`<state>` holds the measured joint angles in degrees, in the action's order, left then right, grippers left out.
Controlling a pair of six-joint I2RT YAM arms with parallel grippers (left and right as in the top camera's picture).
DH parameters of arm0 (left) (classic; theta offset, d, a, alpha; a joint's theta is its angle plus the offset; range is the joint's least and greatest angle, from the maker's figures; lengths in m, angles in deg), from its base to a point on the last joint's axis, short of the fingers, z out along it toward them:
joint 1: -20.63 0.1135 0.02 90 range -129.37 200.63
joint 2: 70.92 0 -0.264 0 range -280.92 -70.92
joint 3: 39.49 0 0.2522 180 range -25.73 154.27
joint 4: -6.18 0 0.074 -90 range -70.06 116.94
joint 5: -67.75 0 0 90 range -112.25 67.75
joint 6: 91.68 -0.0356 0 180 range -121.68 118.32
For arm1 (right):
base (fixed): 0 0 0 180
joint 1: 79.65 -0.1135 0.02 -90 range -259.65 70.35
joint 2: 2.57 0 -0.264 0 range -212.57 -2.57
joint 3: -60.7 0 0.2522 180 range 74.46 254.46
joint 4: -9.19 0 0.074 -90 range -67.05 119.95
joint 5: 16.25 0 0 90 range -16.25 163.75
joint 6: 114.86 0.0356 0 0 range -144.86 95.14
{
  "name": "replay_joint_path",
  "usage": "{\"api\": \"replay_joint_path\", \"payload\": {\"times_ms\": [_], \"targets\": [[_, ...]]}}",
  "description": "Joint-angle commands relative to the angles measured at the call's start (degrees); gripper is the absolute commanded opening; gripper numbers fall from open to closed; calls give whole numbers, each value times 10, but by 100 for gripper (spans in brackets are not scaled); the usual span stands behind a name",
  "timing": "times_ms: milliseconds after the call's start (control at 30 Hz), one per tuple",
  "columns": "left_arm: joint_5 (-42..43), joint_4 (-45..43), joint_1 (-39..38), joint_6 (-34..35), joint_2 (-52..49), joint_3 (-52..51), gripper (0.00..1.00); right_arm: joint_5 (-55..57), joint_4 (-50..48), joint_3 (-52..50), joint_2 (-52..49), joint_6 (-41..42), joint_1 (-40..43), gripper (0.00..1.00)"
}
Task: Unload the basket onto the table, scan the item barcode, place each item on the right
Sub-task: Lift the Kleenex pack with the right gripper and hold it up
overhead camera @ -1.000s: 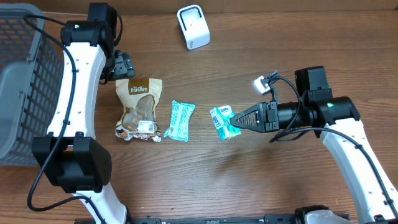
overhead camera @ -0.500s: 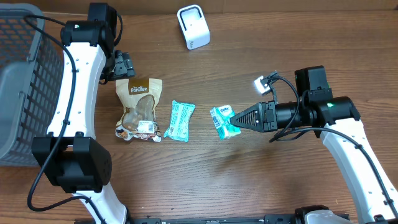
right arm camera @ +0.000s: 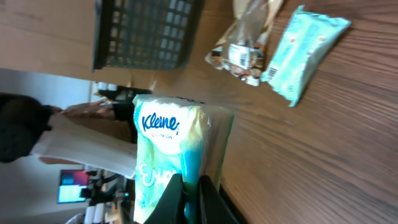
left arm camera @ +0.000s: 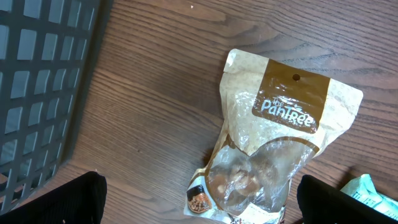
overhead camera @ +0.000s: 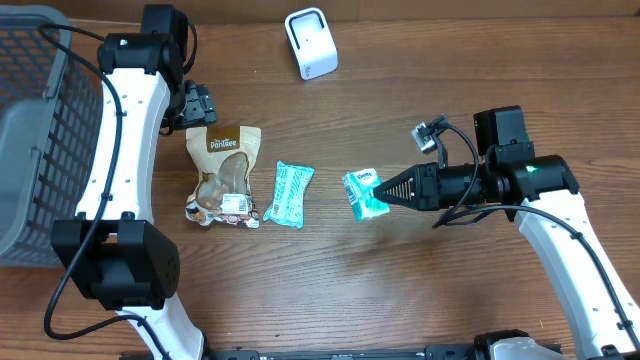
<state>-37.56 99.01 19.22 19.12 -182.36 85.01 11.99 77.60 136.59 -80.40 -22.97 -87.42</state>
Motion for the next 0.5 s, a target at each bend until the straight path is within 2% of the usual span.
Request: {"api": "replay_joint_path", "payload": {"times_ms": [0,100,233,467], "targets": [[-7,-1,-1,-2,5,10,100,66,-3,14,13,-9,-1,4],[-7,-1,-1,-2,5,10,99,69,-4,13,13,-50,-1,4],[-7,-1,-1,-2,5,10,100,70,-5,13,13,-50,-1,4],[-7,-1,-1,-2,5,10,99,215,-4,13,13,-28,-1,4]]}}
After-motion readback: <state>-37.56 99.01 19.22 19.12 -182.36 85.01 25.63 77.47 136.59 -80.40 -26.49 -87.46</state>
